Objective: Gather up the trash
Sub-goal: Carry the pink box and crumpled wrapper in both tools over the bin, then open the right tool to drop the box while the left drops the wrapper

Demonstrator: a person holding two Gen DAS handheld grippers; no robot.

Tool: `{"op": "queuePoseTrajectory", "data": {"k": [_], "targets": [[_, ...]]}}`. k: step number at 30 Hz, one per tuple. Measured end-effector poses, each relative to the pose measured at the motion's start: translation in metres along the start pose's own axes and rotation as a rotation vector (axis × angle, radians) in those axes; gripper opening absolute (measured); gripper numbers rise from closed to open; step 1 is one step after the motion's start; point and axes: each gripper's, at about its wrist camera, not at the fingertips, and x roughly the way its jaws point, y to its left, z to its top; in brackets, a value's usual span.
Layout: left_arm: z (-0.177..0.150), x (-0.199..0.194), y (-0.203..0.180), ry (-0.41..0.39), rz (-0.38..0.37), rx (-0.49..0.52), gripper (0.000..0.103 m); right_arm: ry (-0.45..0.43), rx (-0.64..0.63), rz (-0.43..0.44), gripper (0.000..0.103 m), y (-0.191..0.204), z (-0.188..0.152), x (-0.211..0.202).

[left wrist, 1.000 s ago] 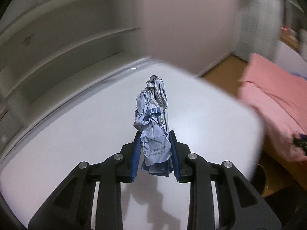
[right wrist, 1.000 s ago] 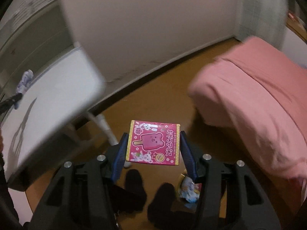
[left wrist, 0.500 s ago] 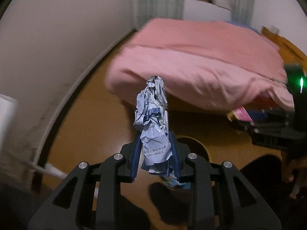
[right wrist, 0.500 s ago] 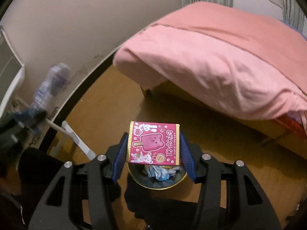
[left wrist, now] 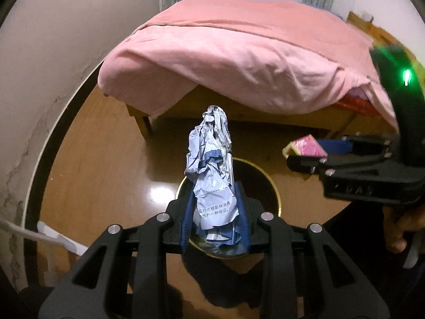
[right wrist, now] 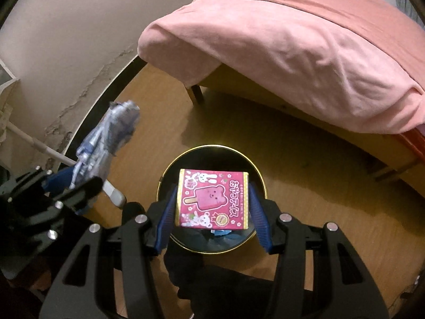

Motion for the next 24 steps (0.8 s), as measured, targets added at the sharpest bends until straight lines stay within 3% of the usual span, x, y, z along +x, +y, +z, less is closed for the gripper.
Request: {"op": "queuePoseTrajectory", "data": {"k": [16, 20, 24], "targets": [[0.0, 0.004, 0.007, 0.015, 0.003, -0.023, 0.029, 0.011, -0.025, -0.003, 0.052, 0.012, 0.003, 0.006], [0.0, 0.005, 0.006, 0.022, 0.002, -0.026, 0.029, 0.0, -0.021, -0.006, 0.069, 0.011, 0.003, 0.005], [-0.001, 0.007, 0.002, 0.027, -0.007, -0.014, 0.029, 0.002, -0.014, -0.006, 0.069, 0.009, 0.003, 0.005]]}}
